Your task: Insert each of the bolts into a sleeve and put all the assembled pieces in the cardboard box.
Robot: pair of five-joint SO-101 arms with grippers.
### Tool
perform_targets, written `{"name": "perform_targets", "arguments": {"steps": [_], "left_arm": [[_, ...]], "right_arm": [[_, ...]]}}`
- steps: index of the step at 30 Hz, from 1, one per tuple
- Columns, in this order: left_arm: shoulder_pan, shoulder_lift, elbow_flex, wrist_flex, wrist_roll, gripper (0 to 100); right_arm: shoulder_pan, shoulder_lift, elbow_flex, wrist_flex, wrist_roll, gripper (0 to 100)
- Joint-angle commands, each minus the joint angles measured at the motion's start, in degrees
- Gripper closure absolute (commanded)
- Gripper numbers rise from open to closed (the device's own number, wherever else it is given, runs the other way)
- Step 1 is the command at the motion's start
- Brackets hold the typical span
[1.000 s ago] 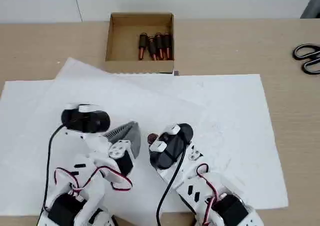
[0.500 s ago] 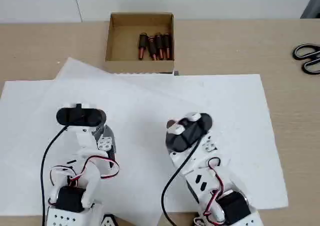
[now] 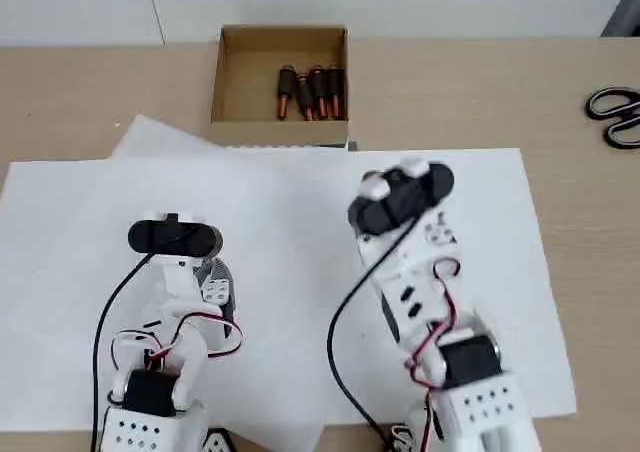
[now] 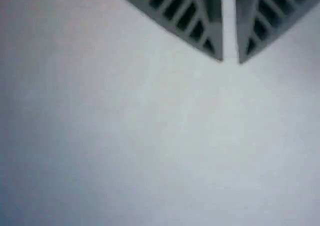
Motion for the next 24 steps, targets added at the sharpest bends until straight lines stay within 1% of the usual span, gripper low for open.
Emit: {"name": "perform_targets", "arguments": {"steps": [1,13,20,24], "left_arm": [[-0.35,-0.53,-0.31,-1.23,-0.35,99],[-0.44,-0.53,-0.31,-1.23,0.00,99],[-0.44,-0.53,-0.31,-1.23,0.00,99],[-0.44,-0.53,-0.31,-1.23,0.00,99]], "right_arm": [[0.84,13.05,-11.16,-6.02,0.79,99.5],[0.84,52.79,-34.20,-22.46,15.21,99.5],[0.66,75.12,-57.49,-23.52,19.87,99.5],[-0.13,86.02,-70.15,-23.52,26.20,99.5]]}}
